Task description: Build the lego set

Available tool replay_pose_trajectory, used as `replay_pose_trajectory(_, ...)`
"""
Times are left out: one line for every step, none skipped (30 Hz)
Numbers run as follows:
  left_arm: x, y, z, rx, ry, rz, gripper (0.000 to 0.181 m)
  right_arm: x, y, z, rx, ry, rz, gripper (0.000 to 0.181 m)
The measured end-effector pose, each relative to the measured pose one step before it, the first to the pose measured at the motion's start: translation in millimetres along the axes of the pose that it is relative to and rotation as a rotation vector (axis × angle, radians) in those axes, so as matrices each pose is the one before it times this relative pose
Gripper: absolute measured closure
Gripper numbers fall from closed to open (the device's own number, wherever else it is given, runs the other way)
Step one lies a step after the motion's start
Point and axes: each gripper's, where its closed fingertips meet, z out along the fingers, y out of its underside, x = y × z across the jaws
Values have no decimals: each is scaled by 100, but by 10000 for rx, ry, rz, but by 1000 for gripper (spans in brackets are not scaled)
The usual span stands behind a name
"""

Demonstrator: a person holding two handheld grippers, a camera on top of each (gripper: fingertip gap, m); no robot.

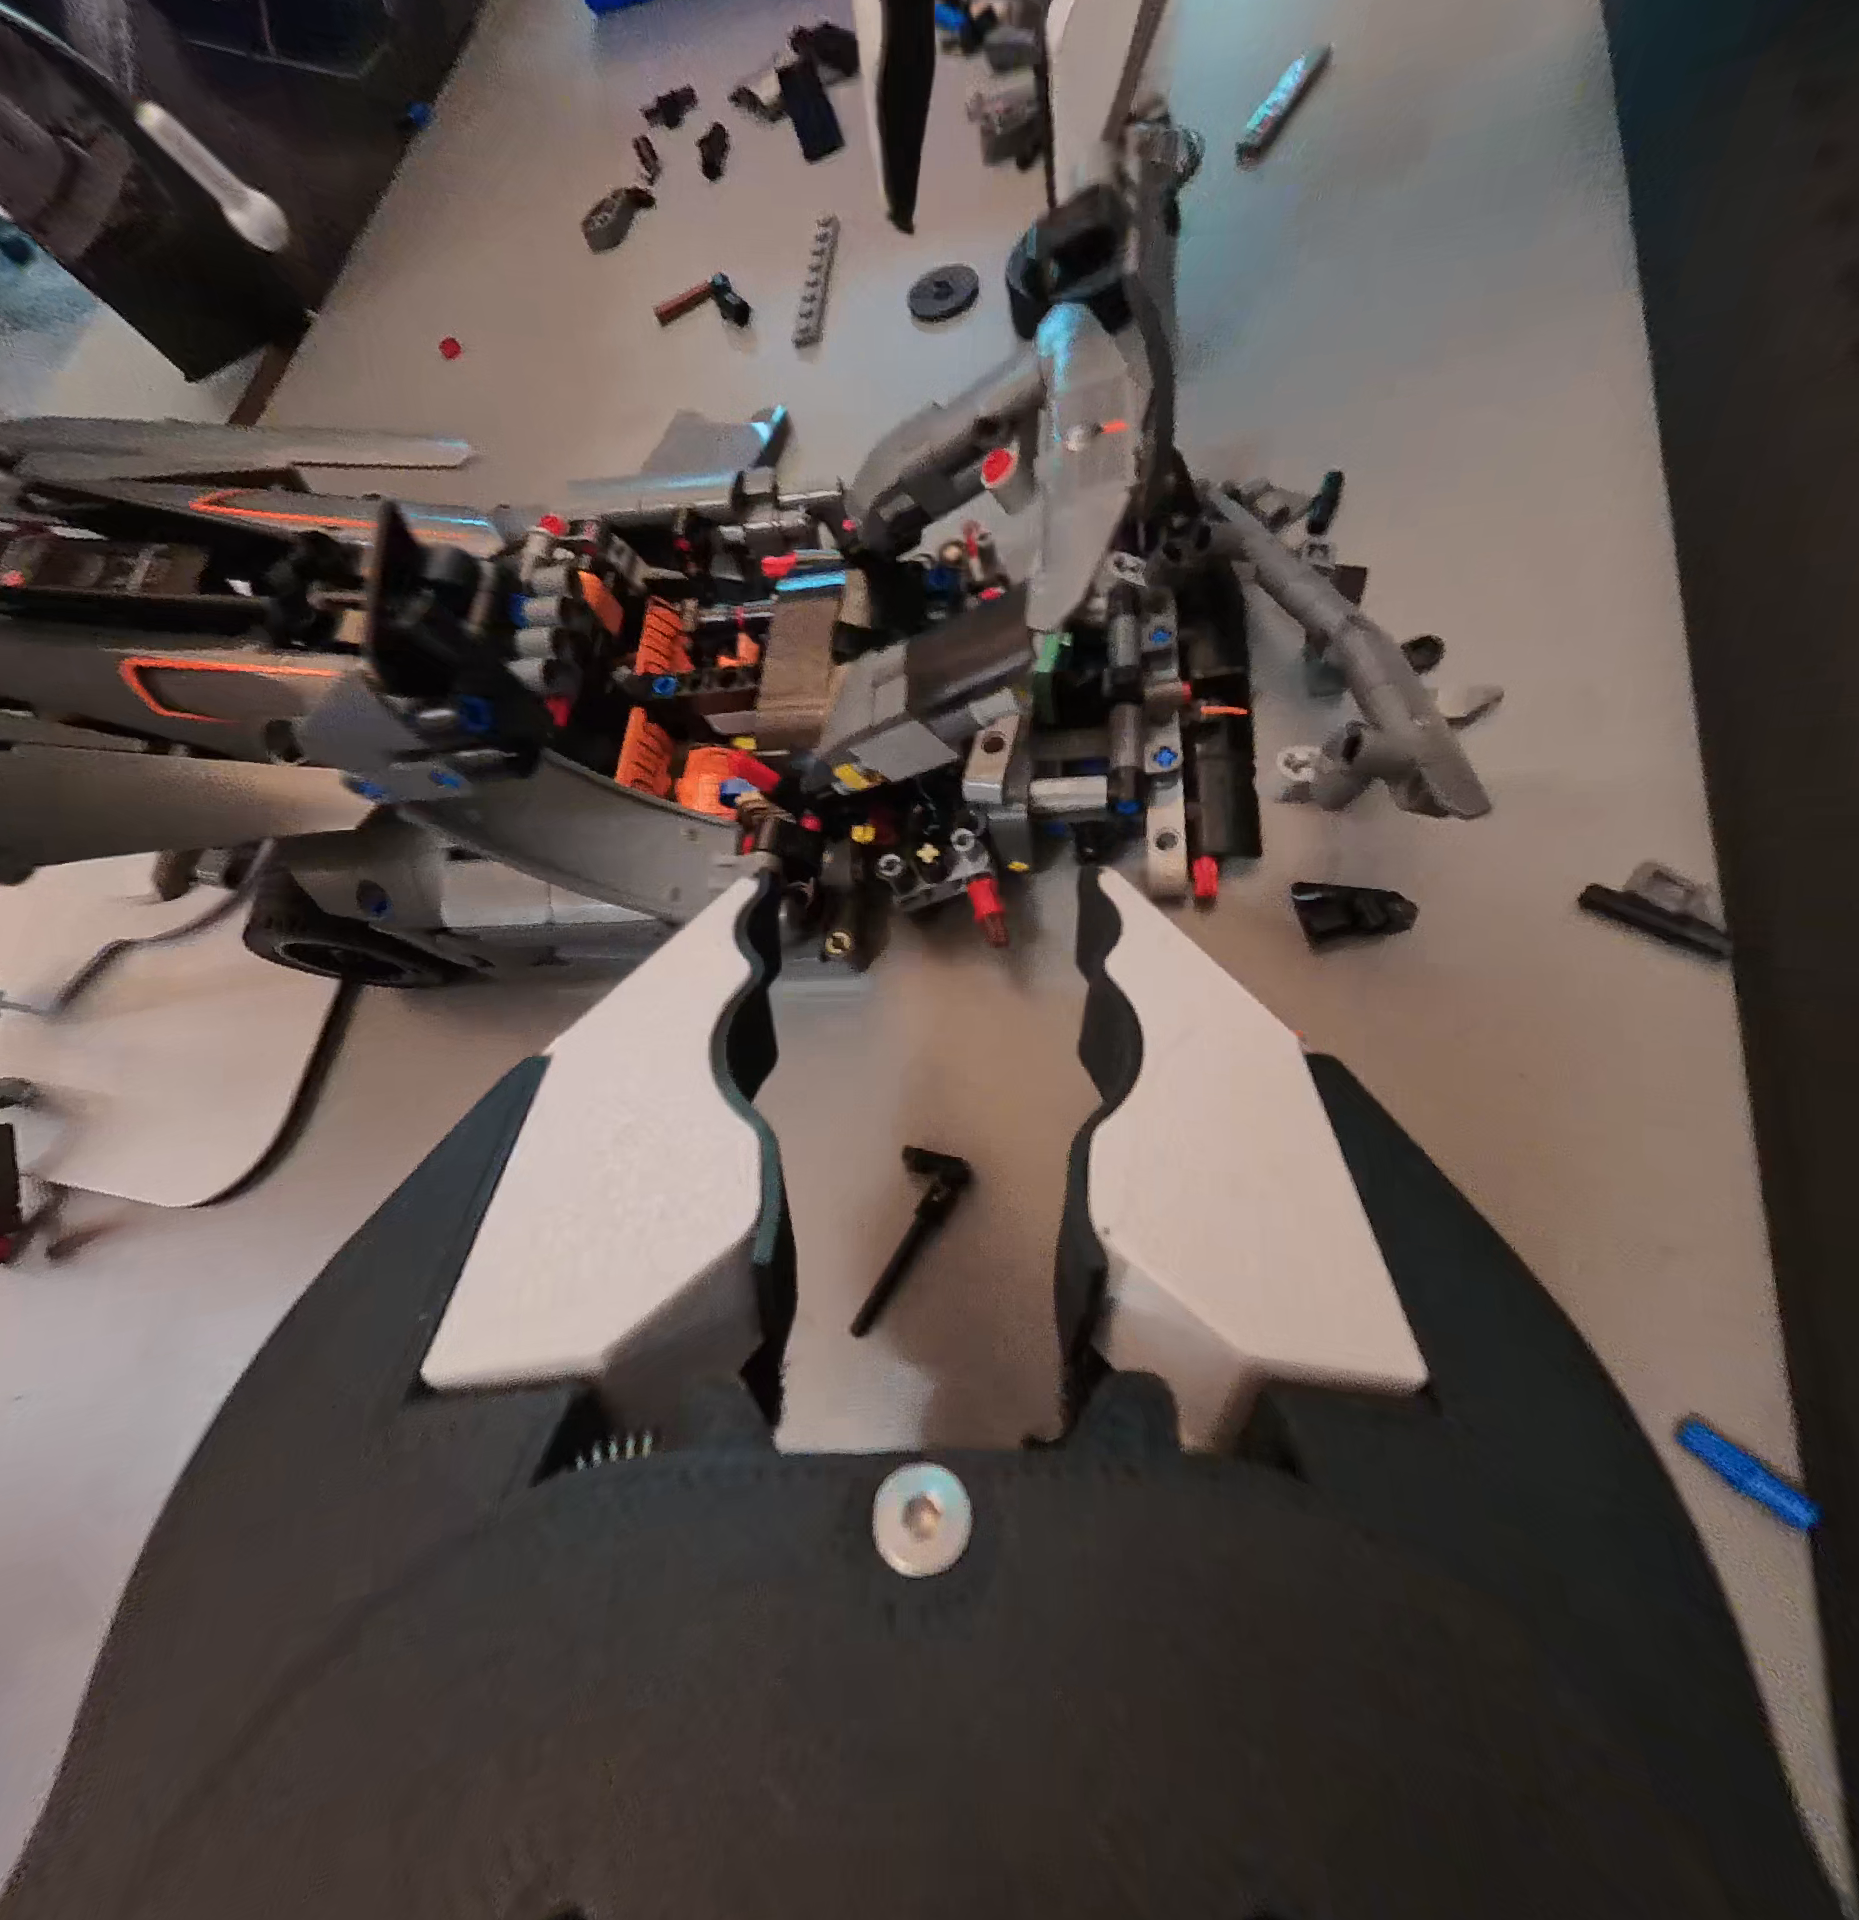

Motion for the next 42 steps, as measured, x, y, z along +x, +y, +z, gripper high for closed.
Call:
replay_pose_trajectory(405,-62,-44,105,39,96,134,-462,15,300,98,12,-136,154)
replay_pose_trajectory(354,-306,-51,290,-37,175,146,-422,-10,371,114,-67,-71,158)
replay_pose_trajectory(268,129,120,-49,-45,198,151,-333,151,485,21,-89,-10,159)
replay_pose_trajectory(-23,471,179,-352,-199,255,152,-107,358,529,-112,-16,-7,160)
replay_pose_trajectory(-27,-207,-44,21,-318,364,160,24,331,491,-71,21,-7,161)
replay_pose_trajectory(436,-725,-183,248,-95,462,165,-194,80,398,110,-162,34,162)
replay_pose_trajectory(405,-474,5,-14,-91,380,165,-373,-158,317,256,-322,80,164)
replay_pose_trajectory(149,-167,192,-148,-252,416,163,-154,-176,292,240,-220,71,166)
replay_pose_trajectory(76,-17,313,-130,-263,453,162,41,-22,326,101,-76,-1,166)
replay_pose_trajectory(-61,265,388,-247,-285,452,161,-15,51,330,8,-82,-74,166)
replay_pose_trajectory(-54,404,394,-328,-226,384,161,-29,1,305,-2,-81,-53,167)
replay_pose_trajectory(-88,95,273,-103,-172,244,162,57,-83,210,20,-8,-9,167)
replay_pose_trajectory(83,-94,176,18,28,76,162,-31,-230,105,92,-30,-51,167)
replay_pose_trajectory(46,-139,139,35,27,-12,162,-331,-415,44,213,-216,-51,167)
replay_pose_trajectory(-112,-114,99,29,-78,47,162,-328,-394,43,213,-259,70,168)
replay_pose_trajectory(-138,60,138,-78,-75,79,162,-40,-63,64,27,-129,128,166)
replay_pose_trajectory(86,133,184,-107,55,57,162,50,213,109,-119,-59,63,166)
replay_pose_trajectory(228,60,181,-51,98,46,162,42,223,140,-93,-49,-1,167)
replay_pose_trajectory(99,115,163,-85,4,88,161,19,164,137,-51,-35,-13,168)
replay_pose_trajectory(41,83,145,-87,-6,96,162,35,151,132,-62,-20,-15,169)
replay_pose_trajectory(-51,-47,8,-14,-45,59,163,45,63,107,-35,2,-19,170)
replay_pose_trajectory(-130,-1,-30,-29,-60,-6,167,-18,-26,78,6,-15,-35,171)
replay_pose_trajectory(199,-61,-24,8,153,-21,171,-75,-54,68,26,-22,-72,173)
replay_pose_trajectory(17,-1,0,-17,-6,0,172,-75,-56,69,23,-2,-91,174)
replay_pose_trajectory(17,13,2,-12,-26,48,172,-52,-37,70,19,4,-63,175)
replay_pose_trajectory(-1,5,19,-7,27,-36,172,3,-23,38,24,-1,-16,176)
replay_pose_trajectory(22,-52,-41,22,76,-141,173,25,-14,6,27,-17,10,176)
replay_pose_trajectory(33,-56,-45,43,58,-67,173,-11,-9,-2,40,-54,9,175)
replay_pose_trajectory(79,-53,-16,69,34,-13,173,-40,-14,11,46,-56,-12,175)
replay_pose_trajectory(86,-80,-52,77,55,-70,173,7,-12,1,36,0,-44,175)
replay_pose_trajectory(61,-114,-86,86,63,-126,173,8,-8,28,16,22,-50,175)
replay_pose_trajectory(62,-204,-74,157,66,-114,174,-93,-31,42,21,-21,-40,175)
replay_pose_trajectory(98,-272,-70,193,119,-136,177,-135,-62,67,43,-35,-48,175)
replay_pose_trajectory(72,-222,-23,162,120,-236,177,-55,-45,56,28,8,-50,176)
replay_pose_trajectory(-82,79,20,-8,36,-210,178,32,-17,46,8,50,-32,176)
replay_pose_trajectory(-78,127,11,-30,-1,-49,178,22,-15,1,28,7,2,177)
replay_pose_trajectory(70,-16,-25,38,22,38,178,3,-19,-41,56,-58,65,177)
replay_pose_trajectory(105,-11,-19,-8,16,68,178,43,-3,-58,66,-55,95,177)
replay_pose_trajectory(115,-124,-62,21,25,71,179,44,-33,-96,75,-23,63,177)
replay_pose_trajectory(-12,-127,-61,20,-28,20,179,47,-61,-111,73,0,35,177)
replay_pose_trajectory(-22,-140,-92,49,-16,11,179,-21,-85,-106,82,-12,18,176)
replay_pose_trajectory(-36,-89,-115,47,-23,20,179,-81,-100,-86,86,-44,9,176)
